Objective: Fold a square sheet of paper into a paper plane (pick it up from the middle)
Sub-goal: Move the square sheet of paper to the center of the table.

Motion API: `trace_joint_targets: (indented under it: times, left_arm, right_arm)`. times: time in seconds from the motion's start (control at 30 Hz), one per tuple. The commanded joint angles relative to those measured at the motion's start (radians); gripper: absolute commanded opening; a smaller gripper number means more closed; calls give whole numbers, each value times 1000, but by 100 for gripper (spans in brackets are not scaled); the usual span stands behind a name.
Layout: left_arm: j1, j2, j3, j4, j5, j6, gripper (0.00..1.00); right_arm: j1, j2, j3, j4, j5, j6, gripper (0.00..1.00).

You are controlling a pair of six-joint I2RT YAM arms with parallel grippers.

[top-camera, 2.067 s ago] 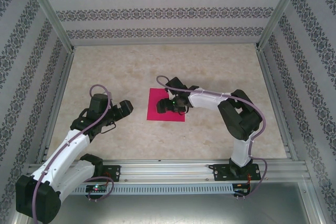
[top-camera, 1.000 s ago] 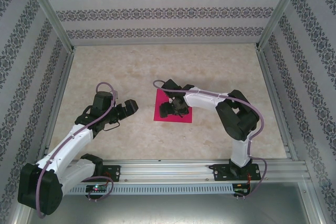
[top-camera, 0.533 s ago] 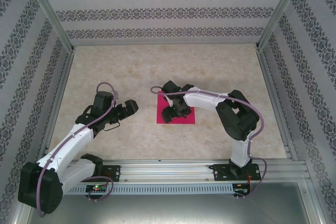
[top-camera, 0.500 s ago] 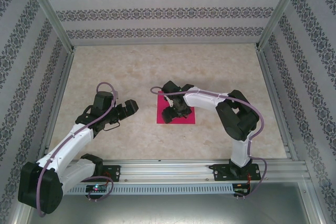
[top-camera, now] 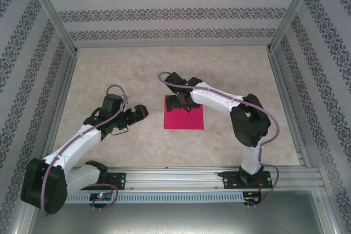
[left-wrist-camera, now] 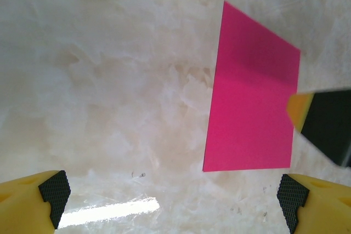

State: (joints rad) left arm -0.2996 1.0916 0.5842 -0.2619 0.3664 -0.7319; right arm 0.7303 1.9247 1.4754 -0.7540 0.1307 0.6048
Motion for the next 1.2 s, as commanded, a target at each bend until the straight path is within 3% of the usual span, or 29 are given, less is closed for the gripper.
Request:
trace_joint_targets:
  times: [0.0,0.33,0.5,0.7,0.97,1.17]
  left_arm:
    - [-25,32,57,17,19,32,100]
    - [-29,1,49,-14,-11,43,100]
    - [-28,-3,46,-19,-26,45,100]
    - [-28,8,45,-13,-27,42,100]
    - [-28,4,50,-17,-26,36,100]
    - [-27,-15,46,-27,-32,36,100]
  right_arm:
    - [0,91,60,-86,73,98,97]
    - [-5,178,35,-30,4,62,96]
    - [45,186,-15,19,-27,-101,95]
    - [80,191,-22,-8,30,-251,95]
    - [51,69,-13,43,-23,-157,95]
    - [3,81,-49,115,-108,-111,95]
